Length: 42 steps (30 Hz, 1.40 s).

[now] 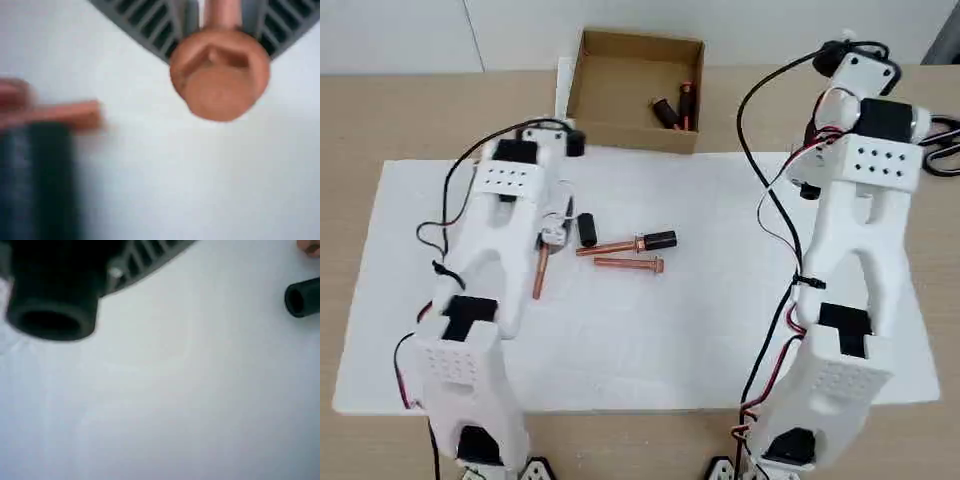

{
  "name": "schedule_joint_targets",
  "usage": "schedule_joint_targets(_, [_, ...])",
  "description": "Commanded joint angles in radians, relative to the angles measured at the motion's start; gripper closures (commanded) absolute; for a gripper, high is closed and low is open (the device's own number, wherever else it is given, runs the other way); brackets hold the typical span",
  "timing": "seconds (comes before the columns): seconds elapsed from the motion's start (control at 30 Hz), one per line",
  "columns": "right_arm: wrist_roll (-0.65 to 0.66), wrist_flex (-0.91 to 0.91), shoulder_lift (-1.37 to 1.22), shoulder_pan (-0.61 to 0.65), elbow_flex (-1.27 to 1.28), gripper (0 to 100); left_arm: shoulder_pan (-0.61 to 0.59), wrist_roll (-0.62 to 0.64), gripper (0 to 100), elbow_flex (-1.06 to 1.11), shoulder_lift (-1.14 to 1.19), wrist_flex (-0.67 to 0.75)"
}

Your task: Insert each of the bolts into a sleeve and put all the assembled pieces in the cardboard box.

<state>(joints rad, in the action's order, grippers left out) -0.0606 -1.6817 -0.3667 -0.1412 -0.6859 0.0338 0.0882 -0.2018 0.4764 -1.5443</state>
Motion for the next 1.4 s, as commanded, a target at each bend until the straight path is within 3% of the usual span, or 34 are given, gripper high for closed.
schedule_joint_targets(0.0, [0.005,0.001,0.071,0.004,-0.005,99.5,-0.023,0.000,99,0.070,-0.014,0.101])
schedule_joint_targets(0.23, [0.008,0.001,0.073,0.002,-0.005,99.5,-0.020,0.003,99,0.099,-0.012,0.124])
schedule_joint_targets(0.47, [0.008,0.001,0.074,0.001,-0.005,99.5,-0.018,0.003,89,0.122,-0.011,0.123])
schedule_joint_targets(0.9, [0.008,-0.001,0.076,-0.002,-0.005,99.5,-0.014,0.002,90,0.217,-0.009,0.233])
schedule_joint_targets(1.07, [0.008,-0.001,0.076,-0.002,-0.005,99.5,-0.014,-0.029,100,0.219,-0.009,0.241])
schedule_joint_targets(1.37, [0.003,-0.001,0.079,0.002,-0.005,99.5,-0.014,-0.034,99,0.205,-0.020,0.232])
